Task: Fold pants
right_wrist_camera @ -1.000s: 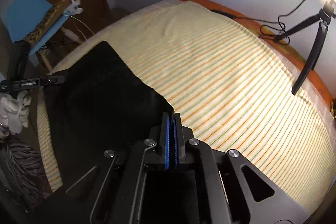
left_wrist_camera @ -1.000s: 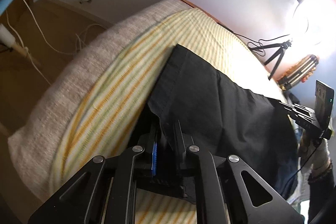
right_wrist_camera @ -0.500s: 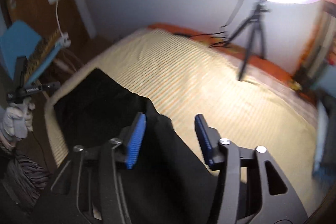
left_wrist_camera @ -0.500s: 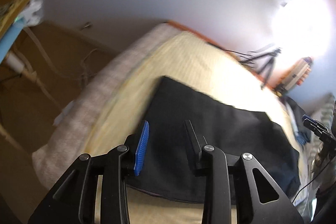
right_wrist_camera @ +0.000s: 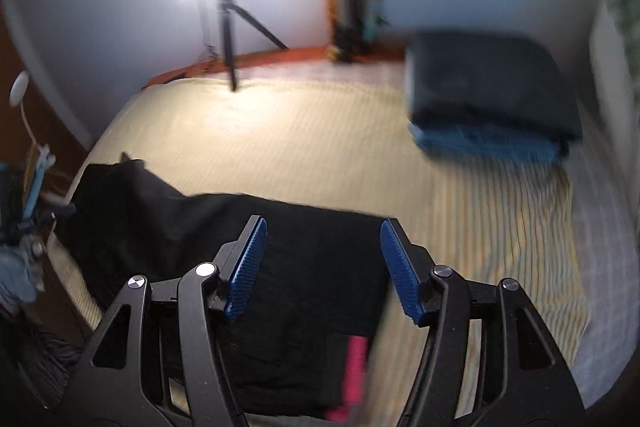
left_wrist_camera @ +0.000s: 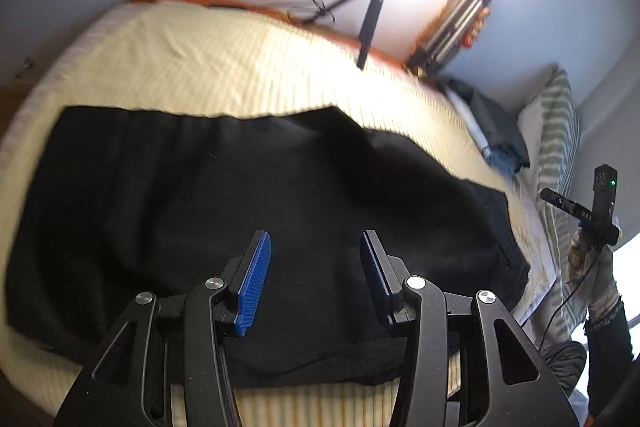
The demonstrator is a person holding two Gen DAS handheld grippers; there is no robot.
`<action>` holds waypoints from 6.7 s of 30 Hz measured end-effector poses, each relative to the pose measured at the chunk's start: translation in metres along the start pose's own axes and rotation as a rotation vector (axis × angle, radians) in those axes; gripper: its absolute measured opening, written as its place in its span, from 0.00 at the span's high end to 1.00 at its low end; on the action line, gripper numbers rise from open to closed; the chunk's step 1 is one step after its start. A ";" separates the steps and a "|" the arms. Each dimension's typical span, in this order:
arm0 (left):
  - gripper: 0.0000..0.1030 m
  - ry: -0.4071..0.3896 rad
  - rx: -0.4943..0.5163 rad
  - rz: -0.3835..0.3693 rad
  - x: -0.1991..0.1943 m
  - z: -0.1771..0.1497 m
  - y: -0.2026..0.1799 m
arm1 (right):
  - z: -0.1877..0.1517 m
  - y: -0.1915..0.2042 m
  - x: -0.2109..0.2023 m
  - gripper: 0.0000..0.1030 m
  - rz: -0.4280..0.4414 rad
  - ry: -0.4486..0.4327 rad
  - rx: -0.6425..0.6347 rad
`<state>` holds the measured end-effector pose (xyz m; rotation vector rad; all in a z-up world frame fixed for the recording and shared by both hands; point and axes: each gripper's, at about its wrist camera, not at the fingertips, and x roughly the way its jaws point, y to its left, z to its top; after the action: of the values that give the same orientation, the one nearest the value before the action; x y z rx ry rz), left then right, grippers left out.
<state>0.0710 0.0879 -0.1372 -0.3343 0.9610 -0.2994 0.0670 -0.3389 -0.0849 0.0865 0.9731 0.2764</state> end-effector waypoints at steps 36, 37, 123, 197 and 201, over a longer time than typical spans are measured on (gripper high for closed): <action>0.56 0.038 -0.133 -0.017 0.038 0.007 0.028 | -0.026 -0.016 -0.028 0.94 0.097 -0.088 0.067; 0.56 0.039 -0.138 -0.012 0.037 0.007 0.027 | -0.027 -0.016 -0.024 0.94 0.055 -0.070 0.056; 0.56 0.147 0.177 0.011 0.101 0.028 -0.081 | -0.016 0.175 0.122 0.84 0.396 0.255 -0.475; 0.33 -0.198 -0.730 0.023 -0.104 -0.098 0.167 | -0.043 0.226 0.035 0.37 0.251 0.040 -0.356; 0.35 -0.192 -0.672 0.080 -0.094 -0.082 0.159 | -0.042 0.226 0.033 0.37 0.260 0.032 -0.352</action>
<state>-0.0325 0.2567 -0.1755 -0.9178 0.8608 0.1402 0.0061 -0.1151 -0.0904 -0.1146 0.9317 0.6858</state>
